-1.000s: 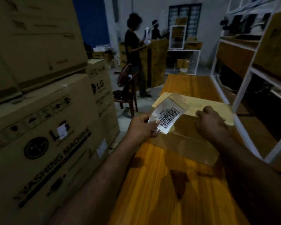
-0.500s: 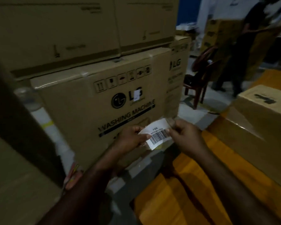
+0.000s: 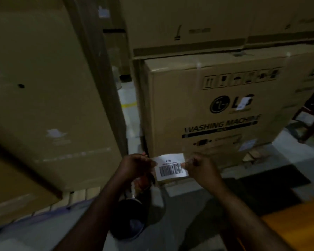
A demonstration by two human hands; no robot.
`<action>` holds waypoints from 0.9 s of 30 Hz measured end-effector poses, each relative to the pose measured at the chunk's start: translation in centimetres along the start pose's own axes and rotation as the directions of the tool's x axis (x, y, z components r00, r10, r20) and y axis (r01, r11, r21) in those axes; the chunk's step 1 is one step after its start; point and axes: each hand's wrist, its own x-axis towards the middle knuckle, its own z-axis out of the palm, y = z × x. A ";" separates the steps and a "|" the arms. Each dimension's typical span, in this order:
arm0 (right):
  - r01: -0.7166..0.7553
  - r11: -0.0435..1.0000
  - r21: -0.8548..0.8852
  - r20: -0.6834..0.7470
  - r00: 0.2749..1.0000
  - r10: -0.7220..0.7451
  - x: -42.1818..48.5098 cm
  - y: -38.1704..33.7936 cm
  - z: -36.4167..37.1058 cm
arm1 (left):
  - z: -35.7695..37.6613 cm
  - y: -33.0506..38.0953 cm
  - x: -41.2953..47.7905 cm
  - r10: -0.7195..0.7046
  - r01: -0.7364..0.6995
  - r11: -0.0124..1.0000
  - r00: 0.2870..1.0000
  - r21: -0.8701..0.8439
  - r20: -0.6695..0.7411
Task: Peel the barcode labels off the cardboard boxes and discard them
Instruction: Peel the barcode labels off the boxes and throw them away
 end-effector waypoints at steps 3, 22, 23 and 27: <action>-0.012 0.999 -0.046 0.110 0.994 0.017 1.7 -0.1 5.7 | -3.9 -3.1 1.2 0.018 -0.012 0.999 0.991 0.051 -0.129; 0.014 0.858 -0.514 0.430 0.869 0.244 11.2 15.8 35.3 | -16.4 -31.0 7.6 -0.565 0.462 0.825 0.649 -0.326 -0.510; 0.038 0.832 -0.554 0.453 0.852 0.263 11.4 17.2 36.7 | -16.0 -32.6 8.2 -0.583 0.482 0.812 0.643 -0.330 -0.496; 0.158 0.742 -0.652 0.567 0.751 0.338 12.3 21.5 41.8 | -14.0 -36.9 10.6 -0.653 0.549 0.757 0.618 -0.354 -0.439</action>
